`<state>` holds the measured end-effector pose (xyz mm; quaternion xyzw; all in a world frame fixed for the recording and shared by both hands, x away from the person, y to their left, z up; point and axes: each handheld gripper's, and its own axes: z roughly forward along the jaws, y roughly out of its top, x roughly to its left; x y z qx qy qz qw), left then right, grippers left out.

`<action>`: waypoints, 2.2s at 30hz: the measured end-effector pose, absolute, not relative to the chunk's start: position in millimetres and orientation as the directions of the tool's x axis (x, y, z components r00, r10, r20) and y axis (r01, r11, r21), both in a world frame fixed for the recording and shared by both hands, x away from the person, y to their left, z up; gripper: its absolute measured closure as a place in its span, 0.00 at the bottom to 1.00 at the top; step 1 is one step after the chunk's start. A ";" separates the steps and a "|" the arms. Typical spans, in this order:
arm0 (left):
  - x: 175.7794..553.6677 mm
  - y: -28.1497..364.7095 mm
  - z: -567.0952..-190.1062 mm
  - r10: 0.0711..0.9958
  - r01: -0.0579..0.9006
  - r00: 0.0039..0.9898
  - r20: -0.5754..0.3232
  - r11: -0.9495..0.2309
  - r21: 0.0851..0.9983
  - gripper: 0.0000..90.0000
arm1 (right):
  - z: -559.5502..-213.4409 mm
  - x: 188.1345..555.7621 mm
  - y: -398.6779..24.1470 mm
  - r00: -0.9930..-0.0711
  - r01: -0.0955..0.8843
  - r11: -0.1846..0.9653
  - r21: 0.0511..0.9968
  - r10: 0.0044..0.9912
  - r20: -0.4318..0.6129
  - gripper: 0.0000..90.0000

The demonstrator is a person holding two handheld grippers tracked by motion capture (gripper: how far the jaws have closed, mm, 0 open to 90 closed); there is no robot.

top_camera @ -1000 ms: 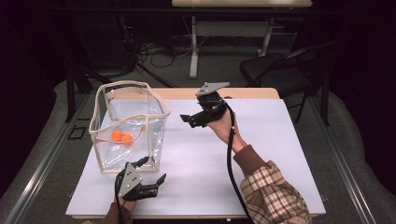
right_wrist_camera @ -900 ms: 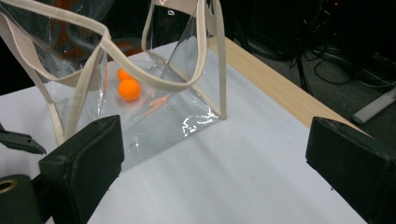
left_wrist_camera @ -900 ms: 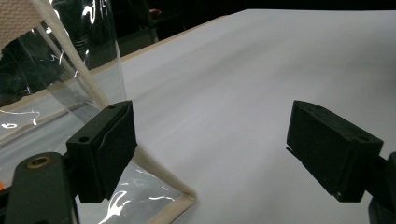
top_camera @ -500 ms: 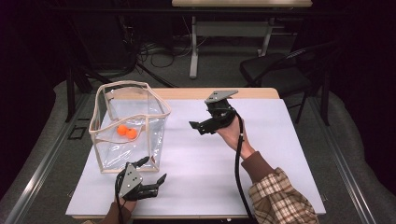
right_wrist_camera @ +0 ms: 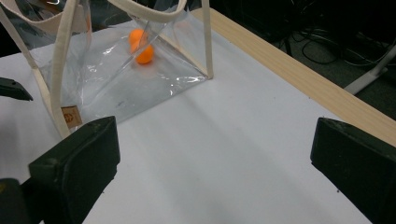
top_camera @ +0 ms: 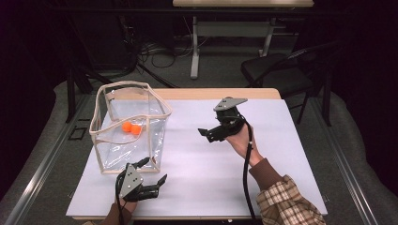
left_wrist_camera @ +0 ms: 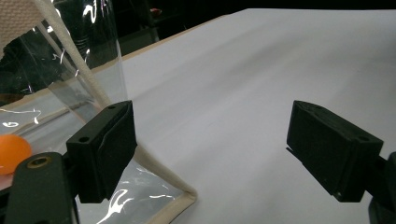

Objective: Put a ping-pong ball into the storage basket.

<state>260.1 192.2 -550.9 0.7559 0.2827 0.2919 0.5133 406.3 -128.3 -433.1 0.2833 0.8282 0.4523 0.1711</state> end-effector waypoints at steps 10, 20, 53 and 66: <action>260.3 191.9 -551.3 0.728 0.133 0.669 0.148 -0.313 0.940 0.17 | -441.6 393.8 -138.1 -0.777 0.309 0.444 0.841 0.628 -0.046 0.00; 259.9 192.0 -551.1 0.728 0.130 0.669 0.150 -0.313 0.941 0.18 | -451.6 382.4 -150.3 -0.765 0.320 0.437 0.840 0.643 -0.043 0.00; 259.8 191.8 -550.9 0.727 0.128 0.669 0.154 -0.317 0.940 0.17 | -492.6 350.6 -190.3 -0.720 0.386 0.429 0.817 0.694 -0.024 0.00; 259.8 192.1 -551.1 0.728 0.130 0.668 0.152 -0.316 0.940 0.17 | -500.9 337.8 -201.3 -0.703 0.390 0.419 0.820 0.711 -0.029 0.00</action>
